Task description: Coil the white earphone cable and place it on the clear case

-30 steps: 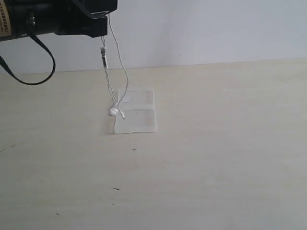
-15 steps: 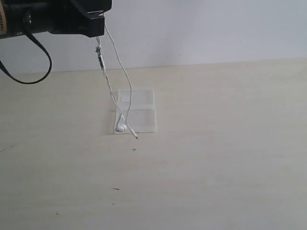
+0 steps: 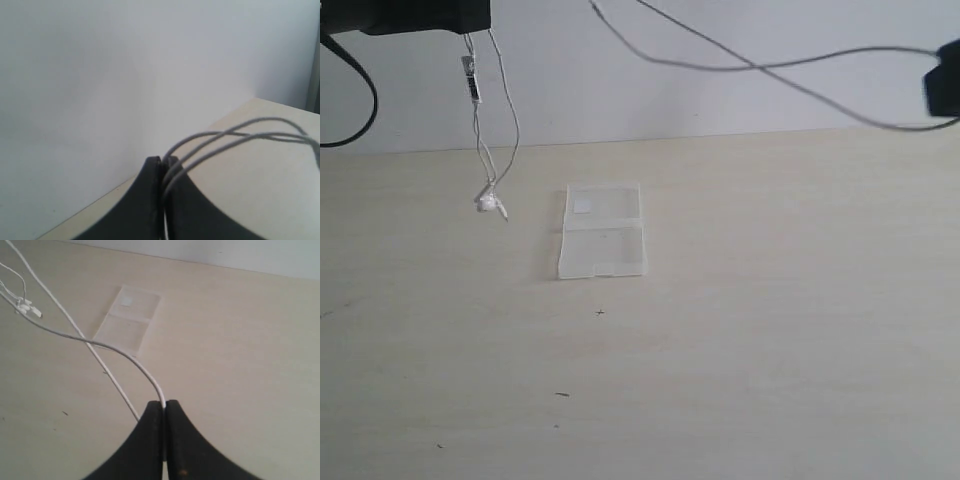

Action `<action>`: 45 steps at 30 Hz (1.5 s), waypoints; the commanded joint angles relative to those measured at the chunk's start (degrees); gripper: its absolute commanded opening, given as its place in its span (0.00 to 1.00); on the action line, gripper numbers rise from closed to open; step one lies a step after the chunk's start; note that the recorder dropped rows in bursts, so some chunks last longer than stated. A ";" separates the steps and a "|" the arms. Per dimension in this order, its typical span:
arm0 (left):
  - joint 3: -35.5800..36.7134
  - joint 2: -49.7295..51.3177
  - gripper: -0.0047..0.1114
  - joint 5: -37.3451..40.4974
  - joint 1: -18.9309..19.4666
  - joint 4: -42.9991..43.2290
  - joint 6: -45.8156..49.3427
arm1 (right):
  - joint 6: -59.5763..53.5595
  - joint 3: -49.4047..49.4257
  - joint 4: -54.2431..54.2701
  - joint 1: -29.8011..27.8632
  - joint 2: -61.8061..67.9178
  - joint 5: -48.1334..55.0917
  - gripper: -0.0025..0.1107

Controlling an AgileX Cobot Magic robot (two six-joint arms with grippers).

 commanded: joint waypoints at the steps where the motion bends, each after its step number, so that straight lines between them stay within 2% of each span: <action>1: -0.08 -1.07 0.04 0.58 0.07 -0.32 -2.84 | 3.97 9.17 -0.92 0.07 -0.12 -15.70 0.02; 3: -0.08 -1.23 0.04 0.55 0.07 -0.32 -2.82 | 4.10 13.15 -1.03 0.07 -0.12 -20.17 0.02; 6: -0.08 -1.22 0.04 0.55 0.07 -0.32 -2.98 | 4.10 16.18 -1.59 0.07 1.01 -21.38 0.02; 12: -0.08 -1.22 0.04 -0.24 0.07 -0.32 -3.22 | 4.10 18.96 -1.62 0.07 4.89 -30.38 0.02; 14: -0.08 -1.22 0.04 -0.43 0.07 -0.32 -3.43 | 3.88 18.96 -1.23 0.07 7.00 -32.84 0.05; 16: -0.08 -1.22 0.04 -0.58 0.07 -0.32 -3.68 | 3.88 18.96 -1.23 0.07 8.86 -34.76 0.13; 18: -0.08 -1.22 0.04 -0.58 0.07 -0.32 -3.68 | 3.88 18.96 -1.08 0.07 10.54 -36.70 0.24; 19: -0.08 -1.22 0.04 -0.12 0.07 -0.32 -3.66 | 3.88 18.96 -0.36 0.07 11.52 -38.44 0.37; 21: -0.08 -1.22 0.04 2.10 0.07 -0.32 -3.66 | 3.88 18.96 -0.27 0.07 12.06 -38.56 0.53; 24: -0.08 -1.22 0.04 4.79 0.07 -0.32 -3.66 | 3.98 18.96 2.11 0.07 11.73 -37.55 0.62; 31: -0.08 -1.22 0.04 7.91 0.07 -0.43 -3.66 | 1.94 18.61 9.60 0.07 11.73 -40.58 0.64; 37: -0.08 -1.11 0.04 8.22 0.07 -0.78 -5.83 | -4.81 18.61 10.18 0.40 11.84 -51.80 0.64; 45: -0.08 -1.11 0.04 7.57 0.07 -0.56 -5.62 | -11.07 18.61 10.03 4.85 17.99 -61.72 0.64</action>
